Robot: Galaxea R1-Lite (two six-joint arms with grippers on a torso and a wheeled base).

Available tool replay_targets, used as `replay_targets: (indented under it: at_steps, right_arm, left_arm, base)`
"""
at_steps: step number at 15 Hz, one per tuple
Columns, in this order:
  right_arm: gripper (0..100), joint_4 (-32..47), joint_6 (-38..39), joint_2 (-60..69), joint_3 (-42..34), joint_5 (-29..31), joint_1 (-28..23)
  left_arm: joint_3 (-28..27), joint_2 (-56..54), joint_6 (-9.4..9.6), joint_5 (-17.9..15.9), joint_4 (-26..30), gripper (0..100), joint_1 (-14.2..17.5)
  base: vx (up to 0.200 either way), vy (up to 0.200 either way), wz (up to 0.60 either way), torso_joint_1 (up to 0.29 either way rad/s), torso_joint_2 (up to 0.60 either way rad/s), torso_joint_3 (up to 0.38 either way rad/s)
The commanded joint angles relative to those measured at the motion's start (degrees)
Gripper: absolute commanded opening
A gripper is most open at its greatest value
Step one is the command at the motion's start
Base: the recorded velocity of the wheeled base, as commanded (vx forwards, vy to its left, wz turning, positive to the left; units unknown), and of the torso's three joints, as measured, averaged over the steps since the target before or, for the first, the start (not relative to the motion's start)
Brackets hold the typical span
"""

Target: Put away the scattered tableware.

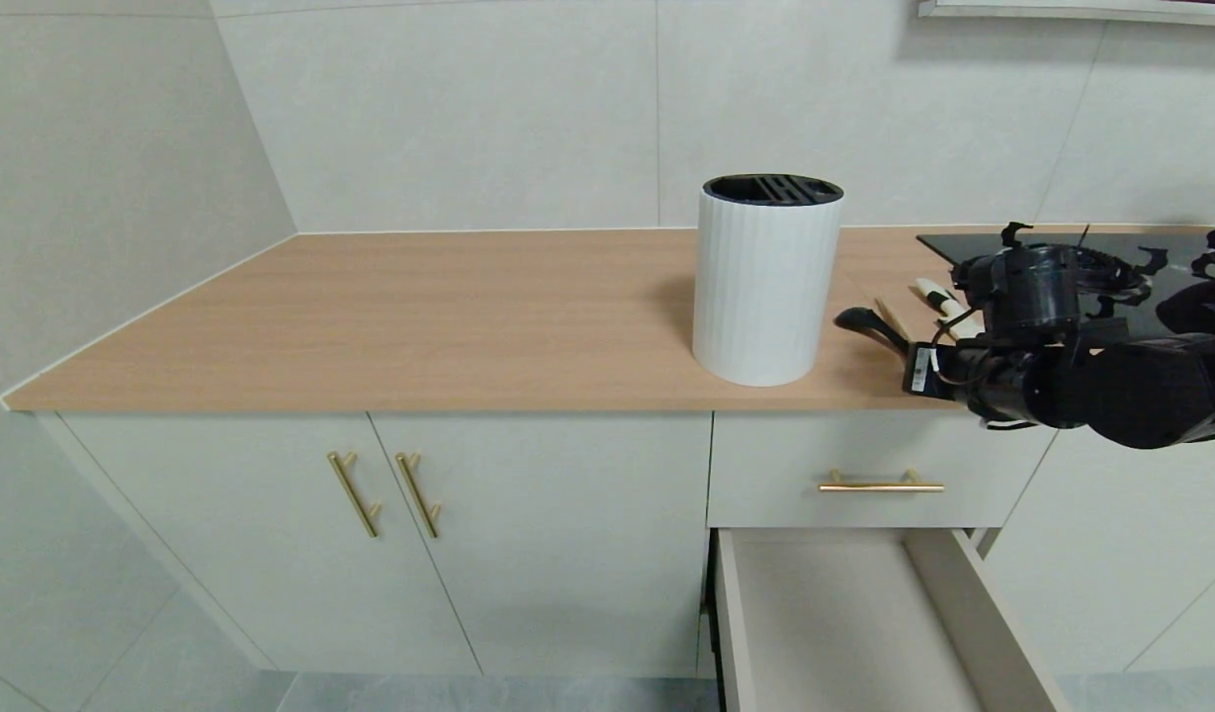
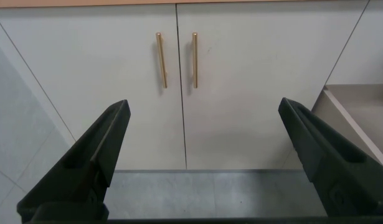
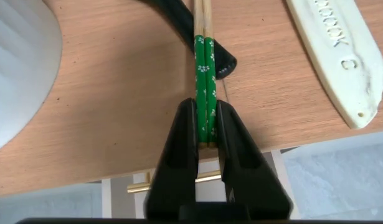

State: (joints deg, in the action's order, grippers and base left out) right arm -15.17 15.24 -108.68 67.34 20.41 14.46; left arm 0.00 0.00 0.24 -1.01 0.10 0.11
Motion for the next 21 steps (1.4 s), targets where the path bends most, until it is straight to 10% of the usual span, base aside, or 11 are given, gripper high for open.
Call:
replay_targets:
  at_steps: [1,9,21]
  right_arm:
    - [0,-0.04,-0.03,0.40,-0.02,-0.02,-0.13]
    - [0,2.42,-0.12,8.66,-2.48,-0.72,-0.13]
    - [0,37.31,-3.29,32.57,1.04,-14.17,5.41]
  left_arm:
    - [0.00,0.00,0.02,-0.04,-0.01,100,0.07]
    - [0.00,0.00,0.02,-0.04,-0.01,100,0.07]
    - [0.00,0.00,0.02,0.05,-0.01,100,-0.02]
  base:
    - [0.000,0.000,0.00,0.000,0.00,0.000]
    - [0.000,0.000,0.00,0.000,0.00,0.000]
    - [0.000,0.000,0.00,0.000,0.00,0.000]
